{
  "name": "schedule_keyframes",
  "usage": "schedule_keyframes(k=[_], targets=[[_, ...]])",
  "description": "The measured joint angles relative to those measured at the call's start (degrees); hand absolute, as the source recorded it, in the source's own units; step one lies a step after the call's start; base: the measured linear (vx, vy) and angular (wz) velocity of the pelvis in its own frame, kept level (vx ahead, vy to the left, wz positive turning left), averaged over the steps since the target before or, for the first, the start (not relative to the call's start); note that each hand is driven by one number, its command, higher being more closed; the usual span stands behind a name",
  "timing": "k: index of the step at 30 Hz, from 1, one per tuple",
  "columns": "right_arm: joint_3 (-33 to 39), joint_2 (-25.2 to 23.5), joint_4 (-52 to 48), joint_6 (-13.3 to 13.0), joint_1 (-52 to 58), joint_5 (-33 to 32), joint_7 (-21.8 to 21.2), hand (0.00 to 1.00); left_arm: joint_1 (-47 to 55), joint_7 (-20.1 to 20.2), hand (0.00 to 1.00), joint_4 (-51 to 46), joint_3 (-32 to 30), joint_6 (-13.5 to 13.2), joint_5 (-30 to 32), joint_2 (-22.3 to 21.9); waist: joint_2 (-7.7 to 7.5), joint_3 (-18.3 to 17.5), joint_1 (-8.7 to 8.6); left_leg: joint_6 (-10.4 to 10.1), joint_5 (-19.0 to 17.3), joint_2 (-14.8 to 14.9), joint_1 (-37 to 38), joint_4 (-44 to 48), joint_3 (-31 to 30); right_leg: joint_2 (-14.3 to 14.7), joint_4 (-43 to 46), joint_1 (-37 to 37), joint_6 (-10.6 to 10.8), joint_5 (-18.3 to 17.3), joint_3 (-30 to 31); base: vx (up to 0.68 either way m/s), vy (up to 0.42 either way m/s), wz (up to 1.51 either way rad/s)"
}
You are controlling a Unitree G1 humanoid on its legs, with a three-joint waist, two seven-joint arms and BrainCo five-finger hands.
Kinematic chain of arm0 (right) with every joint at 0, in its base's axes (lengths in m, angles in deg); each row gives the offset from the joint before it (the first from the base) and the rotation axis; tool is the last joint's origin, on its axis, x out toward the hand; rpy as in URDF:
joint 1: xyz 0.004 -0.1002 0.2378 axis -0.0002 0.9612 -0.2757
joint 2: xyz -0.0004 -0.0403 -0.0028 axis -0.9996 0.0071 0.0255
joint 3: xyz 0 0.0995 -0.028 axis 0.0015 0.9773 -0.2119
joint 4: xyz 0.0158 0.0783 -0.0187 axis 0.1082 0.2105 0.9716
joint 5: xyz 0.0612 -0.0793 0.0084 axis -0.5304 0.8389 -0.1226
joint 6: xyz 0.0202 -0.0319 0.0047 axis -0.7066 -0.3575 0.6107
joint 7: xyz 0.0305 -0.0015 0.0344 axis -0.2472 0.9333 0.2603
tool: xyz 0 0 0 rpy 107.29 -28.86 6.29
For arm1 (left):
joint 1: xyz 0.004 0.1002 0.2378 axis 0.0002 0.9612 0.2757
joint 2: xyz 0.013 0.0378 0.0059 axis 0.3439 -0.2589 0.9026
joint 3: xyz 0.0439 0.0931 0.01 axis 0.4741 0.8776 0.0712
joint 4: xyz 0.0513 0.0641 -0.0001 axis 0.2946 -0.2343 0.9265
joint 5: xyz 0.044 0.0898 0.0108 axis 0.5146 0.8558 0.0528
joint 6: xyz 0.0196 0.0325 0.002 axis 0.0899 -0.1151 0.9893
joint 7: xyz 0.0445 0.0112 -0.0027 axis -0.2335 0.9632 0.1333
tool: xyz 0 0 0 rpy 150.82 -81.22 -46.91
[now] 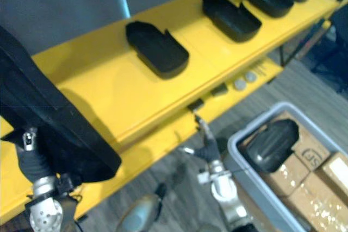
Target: Walk over and take plastic housings, then place them on the shelf
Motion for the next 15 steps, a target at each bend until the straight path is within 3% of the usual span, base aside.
schedule_keyframes(k=[3,7,10,15], targets=[[0.78,1.26,-1.66,-0.99,-0.9,1.92,1.63,0.0,-3.75,-2.08,1.0,-0.01,0.31,-0.8,1.81,0.36,0.46,2.85,-0.21,-0.19,0.17,0.52,-0.22,0.15,0.24,0.05,1.23,-1.03,-0.21,-0.63,0.01,-0.08,-0.002,-0.15],[2.18,1.31,-1.74,-1.12,-0.81,3.33,4.21,0.0,-5.67,-4.0,1.0,0.0,1.35,-1.25,2.61,0.42,0.39,4.66,-0.4,-0.57,0.4,0.17,-0.81,0.71,-0.14,-0.64,5.23,-2.71,-0.12,-3.98,0.08,-0.08,-0.045,0.11],[3.54,1.26,-1.88,-2.45,-0.85,4.0,5.76,0.0,-5.64,-5.48,1.0,0.0,1.28,-2.34,2.98,0.39,0.74,5.72,-1.4,-1.1,-0.08,-0.52,-1.61,3.26,-1.79,-1.22,9.27,-3.26,1.07,-6.58,-0.12,-0.06,-0.068,0.27],[6.01,-0.29,-4.58,-3.65,-0.25,4.81,8.73,0.0,-4.98,-7.93,1.0,-0.13,-1.11,-2.85,7.14,0.14,0.68,5.69,-1.42,-1.34,-4.03,-1.39,-2.03,8.55,-2.54,-2.11,13.81,-2.31,2.76,-11.48,-0.37,-0.02,-0.032,0.09]])
